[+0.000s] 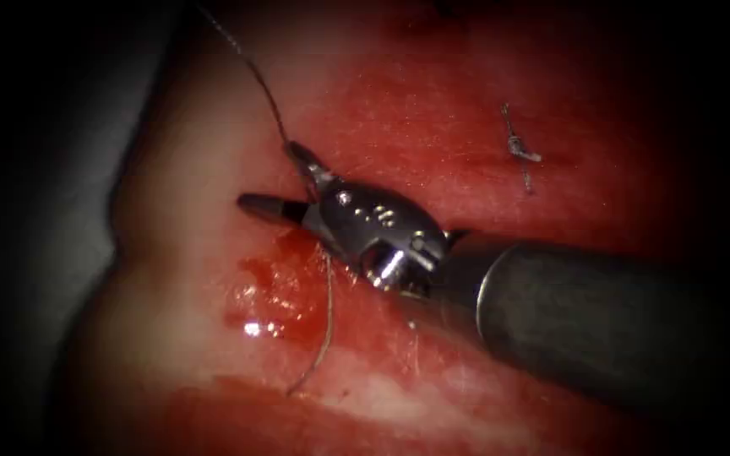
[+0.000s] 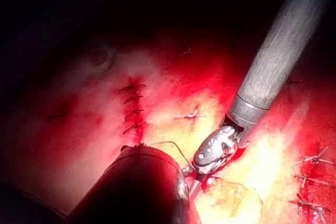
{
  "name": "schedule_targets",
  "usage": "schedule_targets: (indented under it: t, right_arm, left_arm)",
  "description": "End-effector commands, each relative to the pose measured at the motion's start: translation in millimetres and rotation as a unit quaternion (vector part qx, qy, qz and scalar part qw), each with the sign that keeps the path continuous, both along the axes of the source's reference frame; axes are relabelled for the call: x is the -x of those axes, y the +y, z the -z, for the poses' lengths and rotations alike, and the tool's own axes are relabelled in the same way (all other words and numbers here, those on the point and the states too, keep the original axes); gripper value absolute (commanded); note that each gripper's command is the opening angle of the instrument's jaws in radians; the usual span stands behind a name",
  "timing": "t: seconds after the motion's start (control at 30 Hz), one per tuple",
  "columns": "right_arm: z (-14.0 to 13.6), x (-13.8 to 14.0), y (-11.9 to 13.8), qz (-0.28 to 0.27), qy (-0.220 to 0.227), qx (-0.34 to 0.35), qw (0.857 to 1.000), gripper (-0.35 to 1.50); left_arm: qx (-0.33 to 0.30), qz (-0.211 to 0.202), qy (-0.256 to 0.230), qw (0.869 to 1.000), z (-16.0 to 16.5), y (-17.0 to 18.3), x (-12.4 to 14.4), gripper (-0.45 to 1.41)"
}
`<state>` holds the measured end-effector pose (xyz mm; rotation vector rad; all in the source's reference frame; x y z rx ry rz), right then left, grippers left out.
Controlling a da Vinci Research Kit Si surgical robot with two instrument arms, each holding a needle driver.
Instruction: Wound Closure
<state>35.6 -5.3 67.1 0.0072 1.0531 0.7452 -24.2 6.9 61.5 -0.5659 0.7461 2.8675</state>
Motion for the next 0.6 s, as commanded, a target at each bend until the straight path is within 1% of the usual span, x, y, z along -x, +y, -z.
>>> schedule_targets:
  t: [0.03,0.27,0.4,0.47,0.5,0.53,0.57,0.6]
  right_arm:
    - [-0.4,-0.7,0.0,-0.002,0.003,0.001,1.000,0.79]
    - [0.4,-1.0,0.2,-0.002,0.006,-0.002,1.000,0.79]
    - [0.4,-1.1,0.2,-0.003,0.007,-0.001,1.000,0.66]
    - [0.3,-1.3,0.1,-0.002,0.007,0.003,1.000,0.52]
    - [0.3,-1.3,0.0,-0.002,0.007,0.003,1.000,0.37]
    - [0.2,-1.5,0.0,-0.001,0.005,0.003,1.000,0.15]
    - [0.1,-1.6,-0.2,0.000,0.004,0.001,1.000,-0.25]
    - [0.0,-1.6,-0.3,0.003,0.001,-0.001,1.000,-0.35]
  left_arm:
    - [0.001,0.000,-0.001,1.000,-0.4,0.3,0.6,-0.45]
    - [0.002,0.000,-0.001,1.000,-0.4,0.4,0.6,-0.45]
    - [0.003,0.001,-0.001,1.000,-0.3,0.3,0.7,-0.45]
    - [0.003,0.001,-0.001,1.000,-0.2,0.2,0.7,-0.45]
    - [0.003,0.001,-0.001,1.000,-0.2,0.2,0.7,-0.45]
    - [0.003,0.000,-0.003,1.000,-0.1,0.2,0.7,-0.45]
    - [0.003,0.000,-0.003,1.000,0.0,0.1,0.8,-0.45]
    - [0.002,0.000,-0.003,1.000,0.0,0.1,0.8,-0.45]
